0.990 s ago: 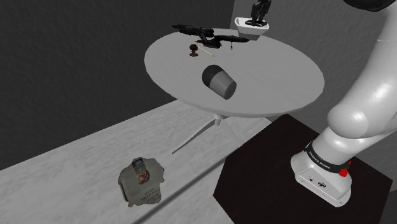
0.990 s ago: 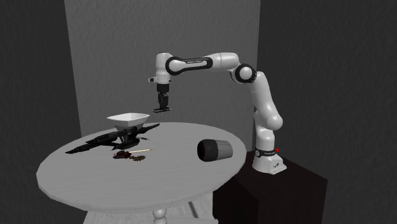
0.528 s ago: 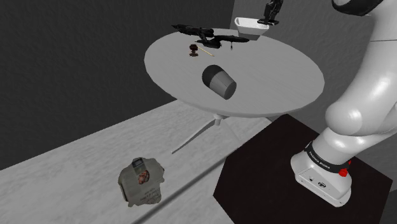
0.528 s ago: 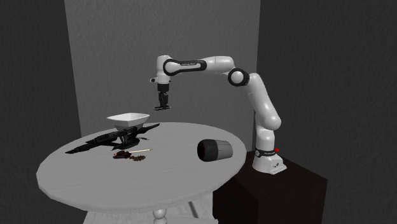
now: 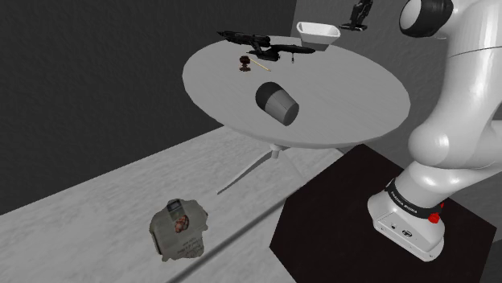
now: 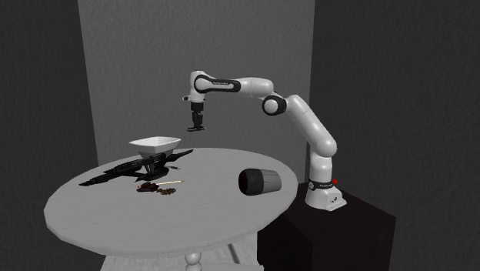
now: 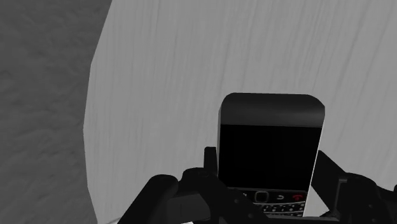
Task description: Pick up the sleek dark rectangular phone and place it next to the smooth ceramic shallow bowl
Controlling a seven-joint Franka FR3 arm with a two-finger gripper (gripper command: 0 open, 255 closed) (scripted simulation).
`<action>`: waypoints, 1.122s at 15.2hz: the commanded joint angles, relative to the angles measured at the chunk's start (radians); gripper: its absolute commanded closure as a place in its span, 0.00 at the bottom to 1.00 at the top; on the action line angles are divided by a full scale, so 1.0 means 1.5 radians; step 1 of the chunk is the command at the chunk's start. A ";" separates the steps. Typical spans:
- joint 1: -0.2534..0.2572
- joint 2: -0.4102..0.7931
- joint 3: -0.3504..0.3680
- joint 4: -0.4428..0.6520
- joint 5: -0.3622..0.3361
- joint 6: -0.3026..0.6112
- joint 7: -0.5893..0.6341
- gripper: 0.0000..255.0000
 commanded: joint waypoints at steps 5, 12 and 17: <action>-0.002 -0.020 -0.002 -0.080 0.000 0.060 -0.009 1.00; 0.003 -0.040 -0.002 -0.176 -0.002 0.136 -0.009 1.00; 0.005 -0.044 -0.002 -0.227 -0.002 0.184 -0.009 1.00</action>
